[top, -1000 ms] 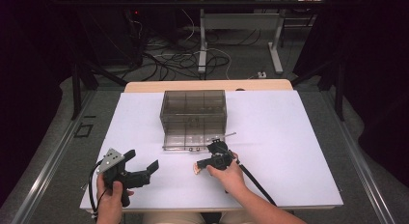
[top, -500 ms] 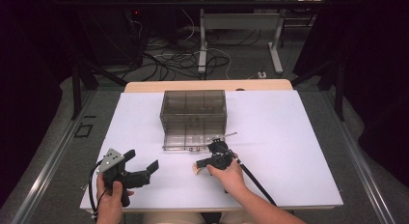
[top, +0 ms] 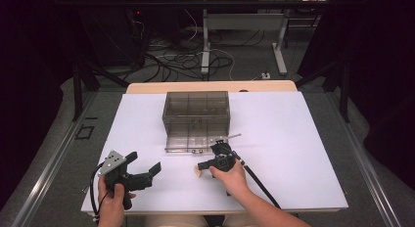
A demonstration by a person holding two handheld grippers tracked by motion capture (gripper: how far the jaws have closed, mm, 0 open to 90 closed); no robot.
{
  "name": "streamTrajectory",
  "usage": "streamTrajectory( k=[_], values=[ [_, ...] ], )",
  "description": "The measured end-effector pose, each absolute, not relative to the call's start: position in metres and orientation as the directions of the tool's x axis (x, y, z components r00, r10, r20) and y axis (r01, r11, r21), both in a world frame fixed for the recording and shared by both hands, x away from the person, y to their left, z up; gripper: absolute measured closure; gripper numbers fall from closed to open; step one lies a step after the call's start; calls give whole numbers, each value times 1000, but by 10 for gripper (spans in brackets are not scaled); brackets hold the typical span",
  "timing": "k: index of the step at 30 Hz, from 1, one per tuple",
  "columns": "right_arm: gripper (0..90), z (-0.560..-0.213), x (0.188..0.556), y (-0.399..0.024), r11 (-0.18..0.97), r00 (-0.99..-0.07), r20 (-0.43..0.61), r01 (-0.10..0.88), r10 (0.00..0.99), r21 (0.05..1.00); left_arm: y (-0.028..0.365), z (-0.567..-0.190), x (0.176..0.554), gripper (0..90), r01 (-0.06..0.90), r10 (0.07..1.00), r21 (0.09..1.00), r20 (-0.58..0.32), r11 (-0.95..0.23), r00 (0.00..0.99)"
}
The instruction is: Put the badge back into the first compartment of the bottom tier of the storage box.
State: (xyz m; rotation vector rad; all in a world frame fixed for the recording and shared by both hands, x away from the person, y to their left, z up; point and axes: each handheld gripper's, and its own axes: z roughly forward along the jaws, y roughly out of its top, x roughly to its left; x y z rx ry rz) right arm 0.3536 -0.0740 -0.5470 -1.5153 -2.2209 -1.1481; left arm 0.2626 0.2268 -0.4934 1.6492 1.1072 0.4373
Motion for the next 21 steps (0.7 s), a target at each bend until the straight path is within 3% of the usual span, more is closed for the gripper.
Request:
streamTrajectory(
  k=[21],
  values=[
    [890, -540, 352, -75, 148, -451, 577, 856, 681, 495, 227, -493, 263, 7, 445, 831, 895, -235, -17, 504]
  ],
)
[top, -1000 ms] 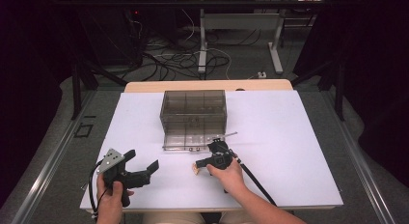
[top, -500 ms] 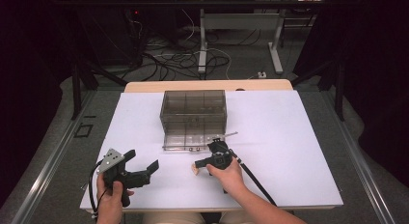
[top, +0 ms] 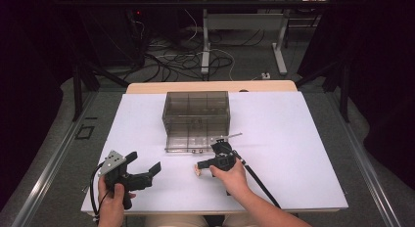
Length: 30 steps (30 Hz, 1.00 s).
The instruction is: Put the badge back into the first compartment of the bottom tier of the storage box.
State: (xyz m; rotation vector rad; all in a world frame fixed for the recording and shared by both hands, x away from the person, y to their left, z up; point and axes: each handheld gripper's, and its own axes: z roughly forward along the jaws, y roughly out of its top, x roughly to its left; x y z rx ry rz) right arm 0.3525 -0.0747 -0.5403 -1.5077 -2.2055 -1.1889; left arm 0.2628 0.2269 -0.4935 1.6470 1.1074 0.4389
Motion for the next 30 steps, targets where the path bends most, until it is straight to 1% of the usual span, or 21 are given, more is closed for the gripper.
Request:
streamTrajectory(
  k=[30],
  values=[
    [890, -505, 361, -63, 153, -501, 551, 816, 667, 557, 228, -493, 263, 7, 444, 830, 896, -235, -17, 506]
  ],
)
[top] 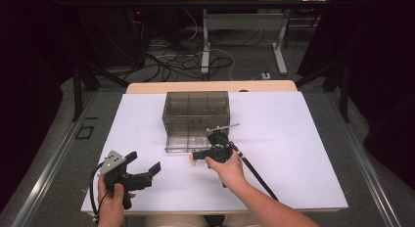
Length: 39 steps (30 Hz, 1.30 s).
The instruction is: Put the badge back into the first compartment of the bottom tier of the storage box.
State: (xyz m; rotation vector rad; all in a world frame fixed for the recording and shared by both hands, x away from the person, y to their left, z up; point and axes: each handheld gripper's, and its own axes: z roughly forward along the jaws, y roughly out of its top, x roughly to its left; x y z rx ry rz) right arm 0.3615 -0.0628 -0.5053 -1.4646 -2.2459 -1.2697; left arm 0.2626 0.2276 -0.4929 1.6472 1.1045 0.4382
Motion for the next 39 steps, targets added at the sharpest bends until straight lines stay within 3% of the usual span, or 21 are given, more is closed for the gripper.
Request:
streamTrajectory(
  k=[39],
  values=[
    [890, -464, 392, -33, 159, -528, 496, 778, 690, 607, 228, -493, 263, 8, 443, 827, 897, -238, -15, 510]
  ],
)
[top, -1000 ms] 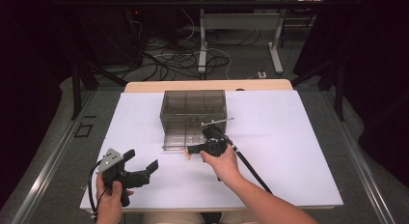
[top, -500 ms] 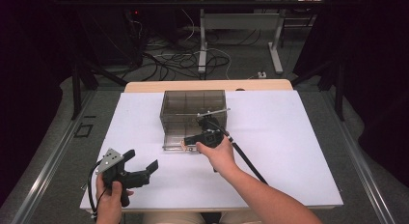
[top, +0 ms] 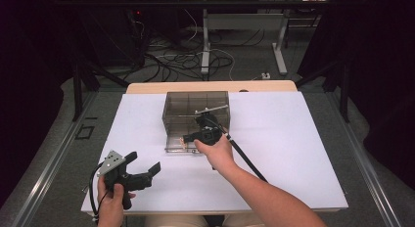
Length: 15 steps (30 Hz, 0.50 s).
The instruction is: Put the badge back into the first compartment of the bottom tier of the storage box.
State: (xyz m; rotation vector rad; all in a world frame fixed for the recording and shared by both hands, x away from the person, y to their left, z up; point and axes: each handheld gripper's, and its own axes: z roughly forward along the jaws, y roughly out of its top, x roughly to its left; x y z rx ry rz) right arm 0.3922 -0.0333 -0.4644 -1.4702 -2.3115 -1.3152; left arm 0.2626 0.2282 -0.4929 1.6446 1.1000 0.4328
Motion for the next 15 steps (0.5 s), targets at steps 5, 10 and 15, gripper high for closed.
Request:
streamTrajectory(
  k=[5, 10, 15],
  values=[
    [890, -462, 397, -29, 166, -524, 480, 778, 704, 606, 228, -493, 263, 8, 443, 827, 897, -239, -13, 509],
    [890, -461, 402, -26, 159, -521, 479, 777, 706, 609, 228, -493, 263, 7, 443, 827, 896, -241, -12, 509],
    [890, -461, 406, -23, 155, -517, 478, 777, 710, 610, 229, -493, 262, 8, 443, 826, 897, -242, -10, 509]
  ],
)
